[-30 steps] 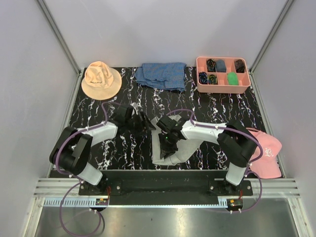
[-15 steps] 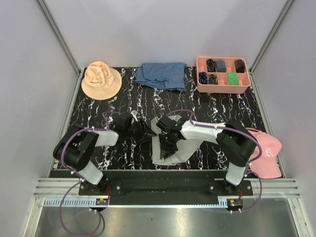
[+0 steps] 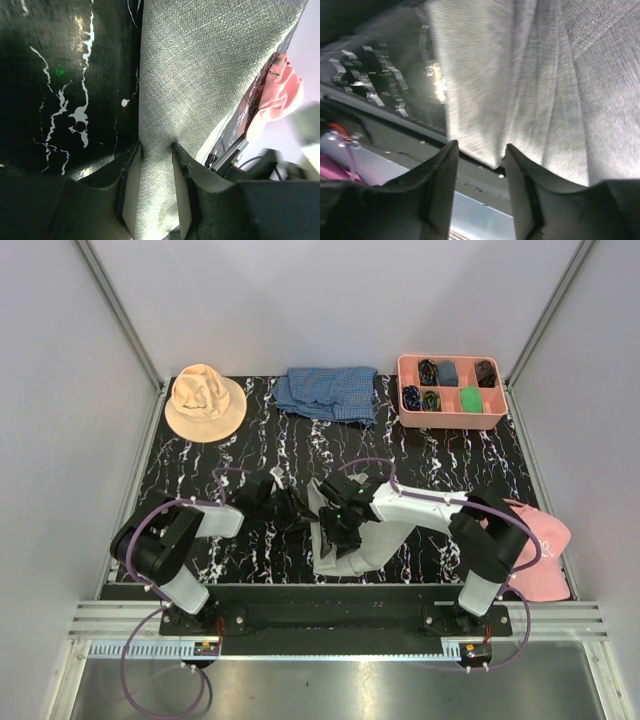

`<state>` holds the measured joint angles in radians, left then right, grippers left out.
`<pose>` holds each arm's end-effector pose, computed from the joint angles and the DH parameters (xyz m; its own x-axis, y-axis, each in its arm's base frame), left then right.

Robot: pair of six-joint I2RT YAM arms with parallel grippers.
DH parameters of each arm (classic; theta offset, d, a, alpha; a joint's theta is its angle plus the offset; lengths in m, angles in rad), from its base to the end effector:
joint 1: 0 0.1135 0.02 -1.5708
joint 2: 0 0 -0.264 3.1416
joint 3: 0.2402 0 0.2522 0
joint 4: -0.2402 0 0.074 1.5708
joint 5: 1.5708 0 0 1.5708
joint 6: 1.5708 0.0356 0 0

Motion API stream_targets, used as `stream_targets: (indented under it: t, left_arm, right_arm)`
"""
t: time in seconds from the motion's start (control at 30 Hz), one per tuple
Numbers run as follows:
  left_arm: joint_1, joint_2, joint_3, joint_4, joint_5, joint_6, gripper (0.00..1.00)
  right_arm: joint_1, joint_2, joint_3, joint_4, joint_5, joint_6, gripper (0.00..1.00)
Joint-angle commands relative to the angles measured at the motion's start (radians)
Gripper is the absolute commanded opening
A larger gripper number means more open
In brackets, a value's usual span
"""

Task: Fold the napkin, place the utensils inside, and roll it up
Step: Roll the napkin with the utensil

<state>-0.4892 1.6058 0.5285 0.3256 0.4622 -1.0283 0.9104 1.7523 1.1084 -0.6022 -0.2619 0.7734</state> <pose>0.2357 -0.1435 0.1177 -0.9177 -0.3799 -0.1164 -0.1506 0.6037 -0.7829 0.1977 0.2696 0.1714 -0.9843 -0.1672 -0.0569 -0.1759 0.9002 0.3984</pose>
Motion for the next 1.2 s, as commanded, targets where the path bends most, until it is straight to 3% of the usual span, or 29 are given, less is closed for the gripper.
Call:
stream_targets:
  t: [0.0, 0.13, 0.4, 0.77, 0.97, 1.17]
  left_arm:
    - [-0.015, 0.002, 0.031, -0.02, -0.02, 0.007, 0.33]
    - [-0.025, 0.0, 0.044, -0.036, -0.027, 0.007, 0.33]
    - [-0.029, 0.005, 0.053, -0.022, -0.031, -0.015, 0.33]
    - [-0.029, -0.006, 0.062, -0.017, -0.025, -0.026, 0.33]
    - [-0.029, -0.026, 0.054, -0.023, -0.025, -0.03, 0.35]
    - [-0.019, -0.043, 0.077, -0.065, -0.023, -0.003, 0.43]
  right_arm:
    - [0.008, -0.115, 0.103, -0.041, 0.059, 0.012, 0.57]
    - [0.015, -0.111, 0.163, -0.056, 0.082, -0.022, 0.65]
    - [0.031, 0.038, 0.238, -0.056, 0.073, -0.059, 0.65]
    - [0.033, 0.167, 0.222, -0.062, 0.059, -0.06, 0.68]
    - [0.038, 0.246, 0.243, -0.134, 0.088, -0.048, 0.66]
    - [0.036, 0.317, 0.291, -0.195, 0.098, -0.052, 0.61]
